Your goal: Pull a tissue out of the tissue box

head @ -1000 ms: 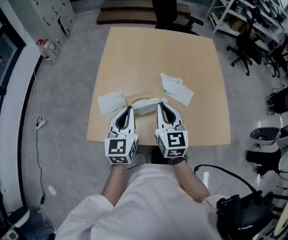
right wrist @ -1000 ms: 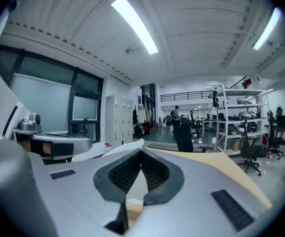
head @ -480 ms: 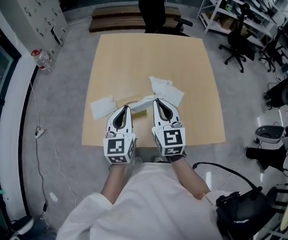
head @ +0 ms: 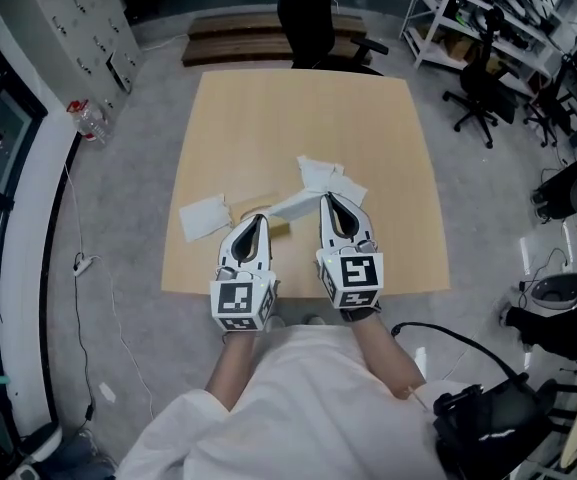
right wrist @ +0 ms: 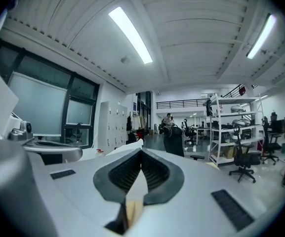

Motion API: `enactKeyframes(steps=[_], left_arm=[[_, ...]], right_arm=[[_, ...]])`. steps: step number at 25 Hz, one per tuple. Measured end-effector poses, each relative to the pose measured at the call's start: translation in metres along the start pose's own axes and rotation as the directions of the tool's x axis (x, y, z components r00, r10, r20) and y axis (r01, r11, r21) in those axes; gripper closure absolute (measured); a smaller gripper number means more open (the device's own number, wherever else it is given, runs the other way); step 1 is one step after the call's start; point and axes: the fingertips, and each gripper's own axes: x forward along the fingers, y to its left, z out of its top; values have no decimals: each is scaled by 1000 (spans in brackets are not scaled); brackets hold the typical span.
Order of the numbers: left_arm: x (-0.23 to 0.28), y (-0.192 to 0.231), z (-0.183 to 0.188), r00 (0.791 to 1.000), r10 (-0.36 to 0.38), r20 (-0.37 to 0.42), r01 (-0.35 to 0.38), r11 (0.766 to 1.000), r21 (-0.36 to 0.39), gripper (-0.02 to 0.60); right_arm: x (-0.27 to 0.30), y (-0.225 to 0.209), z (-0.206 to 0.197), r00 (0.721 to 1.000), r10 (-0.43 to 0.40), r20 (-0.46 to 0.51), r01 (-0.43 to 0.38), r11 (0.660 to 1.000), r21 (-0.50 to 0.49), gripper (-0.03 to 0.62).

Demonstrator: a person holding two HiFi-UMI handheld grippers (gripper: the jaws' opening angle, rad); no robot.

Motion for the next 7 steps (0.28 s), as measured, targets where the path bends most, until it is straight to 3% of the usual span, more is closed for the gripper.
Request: enactKeyframes(steps=[3,7], left_arm=[[0,-11,0,999,-38,20,39,999,-20,581],[3,-16,-6,1000,-21,-20,20,1000,-6,581]], right_arm=[[-2,-5,-3,1000,2,-10,-2,1000,9,589],[-6,-9,-7,1000,4,-21,-3,1000,11,589]])
